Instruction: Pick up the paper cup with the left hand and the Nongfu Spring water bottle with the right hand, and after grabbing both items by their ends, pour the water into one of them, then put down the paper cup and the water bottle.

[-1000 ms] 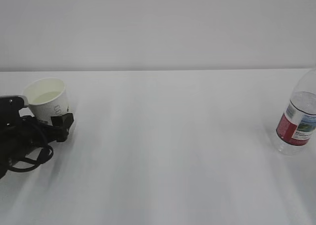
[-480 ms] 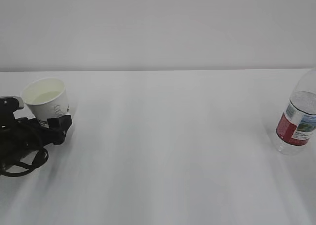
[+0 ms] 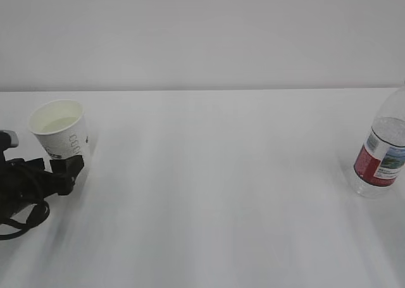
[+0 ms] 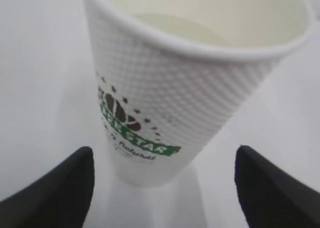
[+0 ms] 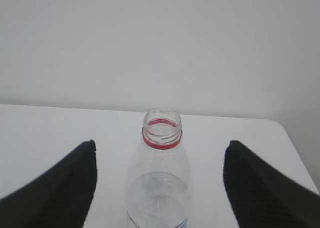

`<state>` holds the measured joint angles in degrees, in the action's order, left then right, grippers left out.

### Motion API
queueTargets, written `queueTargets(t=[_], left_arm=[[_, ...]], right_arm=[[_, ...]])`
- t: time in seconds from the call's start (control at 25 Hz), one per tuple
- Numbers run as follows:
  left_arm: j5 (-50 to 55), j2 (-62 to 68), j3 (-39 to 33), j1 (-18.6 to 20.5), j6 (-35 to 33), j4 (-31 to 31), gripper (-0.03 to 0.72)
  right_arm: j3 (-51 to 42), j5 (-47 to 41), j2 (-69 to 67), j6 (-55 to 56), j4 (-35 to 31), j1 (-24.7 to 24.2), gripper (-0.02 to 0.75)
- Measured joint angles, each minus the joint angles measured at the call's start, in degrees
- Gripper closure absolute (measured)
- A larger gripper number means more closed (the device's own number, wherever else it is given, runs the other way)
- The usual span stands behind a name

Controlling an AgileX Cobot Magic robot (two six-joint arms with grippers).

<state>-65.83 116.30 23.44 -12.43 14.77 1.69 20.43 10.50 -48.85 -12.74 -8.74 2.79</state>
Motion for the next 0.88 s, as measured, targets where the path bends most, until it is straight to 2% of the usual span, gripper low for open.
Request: queueTargets(t=[0.48,0.88], left_arm=[[0.0,-5.9,-6.4,0.0,0.0,0.2,0.066],[0.0,-17.3,-7.5,0.0,0.0,2.5,0.103]], right_arm=[[0.0,1.6,0.0,0.0,0.0,0.0,0.145],[3.2,-1.7,0.0,0.0,0.0,0.0,0.145]])
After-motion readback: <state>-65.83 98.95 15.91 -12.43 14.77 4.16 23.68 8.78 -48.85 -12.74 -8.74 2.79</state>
